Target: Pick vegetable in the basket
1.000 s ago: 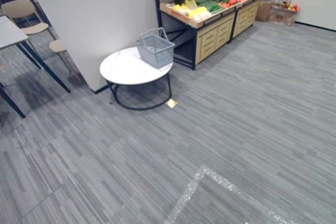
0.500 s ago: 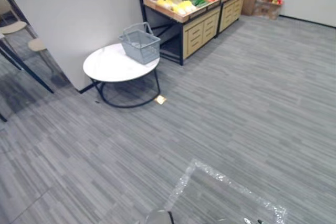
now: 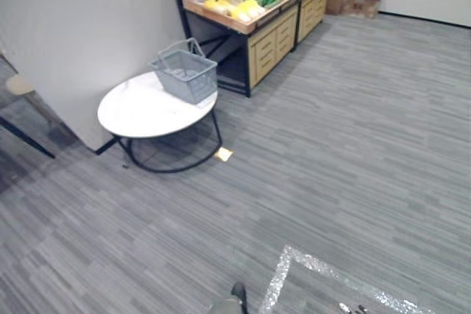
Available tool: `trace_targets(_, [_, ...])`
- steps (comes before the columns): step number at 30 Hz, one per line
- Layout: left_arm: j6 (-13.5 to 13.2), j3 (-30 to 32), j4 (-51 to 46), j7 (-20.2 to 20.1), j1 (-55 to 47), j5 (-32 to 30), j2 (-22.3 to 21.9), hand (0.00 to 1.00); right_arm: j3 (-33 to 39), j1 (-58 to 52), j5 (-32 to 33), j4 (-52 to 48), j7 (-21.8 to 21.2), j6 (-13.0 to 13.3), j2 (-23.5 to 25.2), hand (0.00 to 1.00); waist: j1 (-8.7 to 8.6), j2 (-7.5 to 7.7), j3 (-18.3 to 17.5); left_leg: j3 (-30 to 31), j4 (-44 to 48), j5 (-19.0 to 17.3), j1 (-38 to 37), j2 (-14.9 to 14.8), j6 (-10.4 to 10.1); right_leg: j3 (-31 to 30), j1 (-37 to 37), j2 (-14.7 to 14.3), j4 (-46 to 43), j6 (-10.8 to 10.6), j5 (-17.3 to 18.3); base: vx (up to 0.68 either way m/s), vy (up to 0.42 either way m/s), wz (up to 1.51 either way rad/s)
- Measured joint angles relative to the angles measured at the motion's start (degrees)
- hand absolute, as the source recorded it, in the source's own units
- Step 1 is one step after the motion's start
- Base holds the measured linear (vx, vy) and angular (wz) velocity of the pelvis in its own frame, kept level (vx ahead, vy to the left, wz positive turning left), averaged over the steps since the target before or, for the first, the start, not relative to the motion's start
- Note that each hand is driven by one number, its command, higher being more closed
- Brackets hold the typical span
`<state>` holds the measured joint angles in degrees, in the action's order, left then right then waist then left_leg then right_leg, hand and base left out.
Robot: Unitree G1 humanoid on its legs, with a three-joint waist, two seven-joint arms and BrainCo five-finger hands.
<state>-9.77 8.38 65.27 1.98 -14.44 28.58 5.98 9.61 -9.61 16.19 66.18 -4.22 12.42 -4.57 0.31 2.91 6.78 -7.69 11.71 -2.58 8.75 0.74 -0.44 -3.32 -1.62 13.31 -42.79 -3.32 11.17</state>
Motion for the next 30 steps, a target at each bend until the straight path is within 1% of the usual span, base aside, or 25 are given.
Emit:
trace_targets(1, [-0.03,-0.44,-0.11,-0.23,0.19,0.00,0.32,0.00,-0.09,0.03,-0.10,-0.06,-0.02,0.01,-0.02,0.00,-0.03,0.20,0.04,-0.11,-0.96,-0.41,-1.61,0.73,0.50,0.53,-1.84,1.03,-4.33,0.11,-4.34,0.45,0.257,0.12])
trace_targets(2, [-0.10,-1.67,-0.85,-0.28,0.32,0.00,0.76,0.00,-0.53,-0.13,-0.54,-0.16,-0.03,0.09,-0.15,0.00,-0.43,0.04,0.02,0.10,-3.73,-0.85,-5.36,1.84,1.19,2.24,-3.81,3.03,-9.91,-0.10,-12.09,0.45,0.236,0.13])
trace_targets(4, [-0.27,-1.85,-1.81,-0.12,0.85,0.51,0.85,0.00,-1.14,-0.13,-0.33,-0.25,0.05,0.28,-0.41,0.00,-0.61,-0.07,0.11,0.51,-5.18,-2.20,-8.62,2.18,2.30,5.08,-6.93,3.75,-15.70,0.73,-8.15,0.38,0.153,0.10])
trace_targets(5, [-0.31,-1.81,-2.03,0.04,1.47,0.67,0.87,0.00,-1.55,-0.03,0.61,-0.26,0.07,0.33,-0.43,0.00,-0.75,-0.12,0.15,0.87,-5.89,-3.22,-10.60,1.96,2.57,8.17,-8.66,3.50,-15.80,0.32,-4.14,0.38,0.060,0.02])
trace_targets(6, [-0.15,-1.90,-1.95,0.07,1.92,2.09,0.71,0.00,-1.64,0.11,2.02,-0.21,0.08,0.36,-0.35,0.00,-1.04,-0.37,0.32,1.34,-6.08,-4.17,-12.33,1.53,3.33,11.68,-9.99,2.52,-13.28,0.10,-0.42,0.30,0.032,0.03])
trace_targets(8, [-0.22,-1.49,-1.95,0.20,1.93,3.13,0.03,0.00,-1.47,0.09,3.26,-0.29,0.06,1.59,-0.05,0.00,-1.91,-1.19,0.84,1.64,-6.23,-5.92,-15.00,-0.03,3.60,15.85,-10.61,-0.02,-4.61,0.35,1.87,0.37,-0.038,0.09])
trace_targets(9, [-0.28,-0.99,-1.99,0.25,2.34,3.99,-0.42,0.00,-1.46,-0.14,3.72,-0.40,0.05,2.33,0.04,0.00,-1.84,-1.47,1.07,1.62,-6.49,-6.79,-16.30,-0.71,3.49,17.03,-11.37,-1.09,-0.59,0.36,1.86,0.44,-0.075,0.10])
trace_targets(10, [-0.32,0.31,-1.99,0.34,3.15,4.18,-1.25,0.00,-1.35,-0.56,4.06,-0.75,0.08,3.09,0.09,0.00,-1.79,-1.93,1.45,1.72,-6.53,-8.09,-18.00,-1.78,2.98,18.23,-12.53,-2.32,5.02,-0.12,1.45,0.30,-0.072,0.03])
trace_targets(11, [-0.33,0.56,-2.01,0.33,3.21,4.19,-1.38,0.00,-1.34,-0.64,4.06,-0.87,0.08,3.16,0.08,0.00,-1.75,-1.99,1.49,1.77,-6.53,-8.36,-18.19,-1.93,2.88,18.46,-12.68,-2.47,6.02,-0.21,1.29,0.41,-0.123,0.08])
trace_targets(12, [-0.71,2.46,-2.05,0.47,3.59,4.16,-2.57,0.00,-1.08,-1.14,4.01,-1.96,0.12,4.11,0.10,0.00,-1.73,-2.61,1.96,2.16,-6.47,-11.09,-20.22,-3.77,1.37,19.37,-14.47,-4.32,17.08,-1.03,-1.42,0.42,-0.132,0.08])
trace_targets(13, [-0.85,3.19,-2.06,0.49,3.66,4.08,-2.88,0.00,-1.08,-1.47,4.00,-2.54,0.19,4.37,0.22,0.00,-1.74,-2.62,1.96,2.31,-6.32,-12.12,-20.82,-4.18,0.84,19.35,-14.93,-4.71,21.35,-1.00,-3.28,0.55,-0.200,0.13])
trace_targets(15, [-0.92,5.94,-2.07,0.51,4.24,3.89,-3.93,0.00,-1.00,-1.87,3.94,-2.79,0.74,4.56,0.55,0.00,-1.74,-2.38,2.11,3.93,-5.81,-16.49,-23.62,-4.95,-1.42,17.03,-14.84,-4.92,33.60,-2.36,-8.50,0.53,-0.255,0.31])
trace_targets(16, [-0.86,6.44,-1.97,0.52,4.60,3.78,-4.26,0.00,-0.94,-1.87,3.91,-2.80,1.02,4.47,0.43,0.00,-1.75,-2.59,2.32,4.62,-5.51,-17.73,-24.47,-5.19,-1.90,16.68,-14.68,-4.80,33.33,-2.15,-11.48,0.72,-0.374,0.59])
trace_targets(17, [-0.57,7.45,-1.54,0.62,5.46,3.69,-5.85,0.00,-0.80,-2.06,3.85,-3.23,1.53,4.31,-0.71,0.00,-1.93,-3.98,2.96,5.82,-5.16,-19.40,-26.32,-7.18,-1.62,17.53,-14.68,-5.65,28.52,-1.80,-13.60,0.62,-0.317,0.58])
trace_targets(18, [-0.46,7.90,-1.63,0.67,6.01,3.26,-6.58,0.00,-0.79,-2.19,3.83,-3.81,1.77,4.25,-1.02,0.00,-1.80,-4.70,2.75,6.60,-4.23,-18.70,-26.42,-7.61,-2.40,17.77,-15.50,-5.66,25.51,-0.40,-12.65,0.73,-0.388,0.61])
trace_targets(19, [-0.30,8.83,-2.49,0.77,6.62,1.75,-7.93,0.00,-0.79,-1.75,3.79,-4.49,2.46,3.60,-1.50,0.00,-1.44,-5.25,3.07,6.99,-1.19,-16.27,-26.39,-8.12,-2.56,18.14,-16.35,-5.28,19.19,2.91,-8.09,0.45,-0.261,0.33])
trace_targets(21, [-0.19,10.55,-2.61,2.10,6.67,1.59,-8.76,0.00,-0.80,-1.59,3.47,-4.72,2.57,2.54,-1.76,0.00,-1.50,-5.40,2.96,6.93,3.30,-13.59,-25.82,-8.60,-2.29,18.75,-15.24,-5.42,16.53,3.00,-4.41,0.53,-0.304,0.08])
trace_targets(22, [0.12,12.01,-2.60,2.88,6.65,1.50,-8.88,0.00,-0.63,-1.25,2.46,-4.93,2.79,1.58,-1.93,0.00,-1.67,-5.78,2.84,6.86,13.61,-10.53,-22.41,-9.51,-3.22,19.07,-13.17,-5.99,15.72,3.16,-1.57,0.49,-0.262,-0.02])
trace_targets(23, [0.35,12.57,-2.71,2.90,6.57,1.51,-9.24,0.00,-0.61,-1.28,2.09,-5.08,2.79,1.39,-2.14,0.00,-1.76,-6.17,2.65,6.88,19.58,-8.46,-19.77,-10.32,-4.74,19.24,-12.11,-6.54,16.13,3.23,-0.80,0.45,-0.202,-0.06])
trace_targets(24, [0.46,13.40,-3.12,2.88,6.37,1.51,-9.54,0.00,-0.59,-1.50,1.73,-5.15,2.78,1.15,-2.65,0.00,-1.80,-6.98,2.21,7.15,31.64,-1.53,-14.00,-12.53,-9.64,19.55,-9.41,-8.14,18.02,3.71,0.30,0.35,-0.113,-0.04])
trace_targets(25, [0.44,13.75,-3.60,2.84,6.25,1.53,-9.88,0.00,-0.58,-1.50,1.72,-5.25,2.79,0.99,-2.85,0.00,-1.75,-7.33,2.18,7.01,37.67,0.14,-11.12,-13.69,-11.53,19.79,-7.70,-8.90,19.26,4.06,0.77,0.46,-0.092,0.01])
trace_targets(26, [0.33,14.13,-4.34,2.71,5.92,1.54,-9.83,0.00,-0.67,-1.49,1.54,-5.10,2.81,0.58,-2.90,0.00,-1.61,-7.36,2.40,5.47,47.50,-0.05,-5.97,-15.62,-11.09,20.14,-3.33,-10.05,22.18,4.54,0.99,0.47,-0.049,0.06])
trace_targets(27, [0.32,14.31,-4.74,2.65,5.67,1.77,-9.67,0.00,-1.18,-1.52,1.01,-5.04,2.80,0.42,-2.88,0.00,-1.50,-6.96,2.59,3.06,51.55,-1.12,-3.38,-16.41,-10.27,20.12,0.16,-10.45,24.56,4.80,1.03,0.54,-0.042,0.08])
trace_targets(29, [-0.11,13.92,-5.23,2.71,5.68,2.12,-9.73,0.00,-1.46,-1.63,0.04,-4.30,2.78,0.19,-2.97,0.00,-0.98,-6.36,2.58,-2.09,51.00,-5.52,1.47,-16.45,-7.87,19.97,6.41,-10.36,29.69,4.04,0.61,0.50,-0.006,-0.12])
trace_targets(30, [-0.63,13.35,-5.67,2.75,5.66,2.46,-9.52,0.00,-1.46,-1.68,0.06,-3.76,2.75,0.12,-3.05,0.00,-0.42,-6.34,2.61,-4.79,45.32,-7.91,3.50,-16.08,-6.57,19.25,8.74,-10.08,31.79,3.15,0.07,0.40,0.047,-0.33])
